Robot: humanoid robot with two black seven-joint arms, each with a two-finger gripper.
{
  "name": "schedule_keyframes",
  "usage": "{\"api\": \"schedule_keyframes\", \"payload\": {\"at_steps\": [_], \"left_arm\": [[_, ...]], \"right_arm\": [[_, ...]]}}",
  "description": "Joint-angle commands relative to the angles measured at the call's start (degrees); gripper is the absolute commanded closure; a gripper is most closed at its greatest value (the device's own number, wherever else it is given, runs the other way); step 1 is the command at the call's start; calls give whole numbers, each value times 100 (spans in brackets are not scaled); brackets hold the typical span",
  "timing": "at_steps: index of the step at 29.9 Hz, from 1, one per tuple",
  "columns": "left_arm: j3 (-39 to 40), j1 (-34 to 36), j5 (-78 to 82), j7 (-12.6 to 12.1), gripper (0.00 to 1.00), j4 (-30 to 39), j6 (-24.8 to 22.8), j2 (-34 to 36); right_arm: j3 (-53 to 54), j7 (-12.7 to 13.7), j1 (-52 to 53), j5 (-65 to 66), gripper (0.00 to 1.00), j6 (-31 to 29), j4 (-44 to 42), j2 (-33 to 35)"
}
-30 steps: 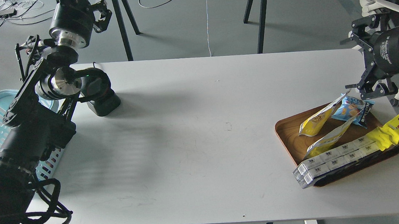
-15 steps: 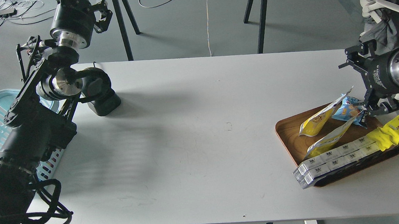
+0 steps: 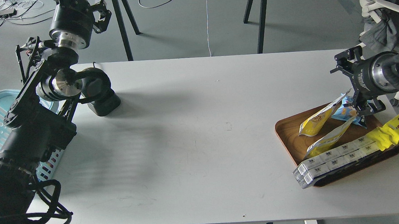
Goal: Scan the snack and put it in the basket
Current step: 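Lower the right gripper onto a yellow snack packet and grasp it, then lift the yellow packet and carry it toward the barcode scanner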
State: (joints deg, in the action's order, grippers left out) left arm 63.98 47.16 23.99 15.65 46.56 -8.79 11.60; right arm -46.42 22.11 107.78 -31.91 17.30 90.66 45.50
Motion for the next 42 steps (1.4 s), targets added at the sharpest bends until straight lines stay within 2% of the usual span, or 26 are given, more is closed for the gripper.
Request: {"api": "schedule_keyframes", "payload": {"at_steps": [1,4,10,14,16,21,31,42], "left_arm": [[0,3,0,0,0,3,1,9],[0,-5,0,0,0,3,1,9],[0,-14,0,0,0,3,1,9],[0,-14,0,0,0,3,1,1],[-9,-14,0,0,0,3,9,1],[-9,-14,0,0,0,3,9,1],[0,-14,0,0,0,3,9,18],[0,-14,0,0,0,-6,9,9]], "right_arm": [[273,-5,-362,36,13,63,-118,-173],[370,-5,-512,62,20,89,-153,-182],[370,-5,-741,291,50,98,-250,-296],[379,-5,-750,352,64,89,-268,-305],[379,-5,-750,405,80,80,-259,-305],[440,-14,-750,423,100,54,-250,-296],[669,-5,-706,423,100,19,-171,-199],[1767,12,-565,361,100,98,277,319]]}}
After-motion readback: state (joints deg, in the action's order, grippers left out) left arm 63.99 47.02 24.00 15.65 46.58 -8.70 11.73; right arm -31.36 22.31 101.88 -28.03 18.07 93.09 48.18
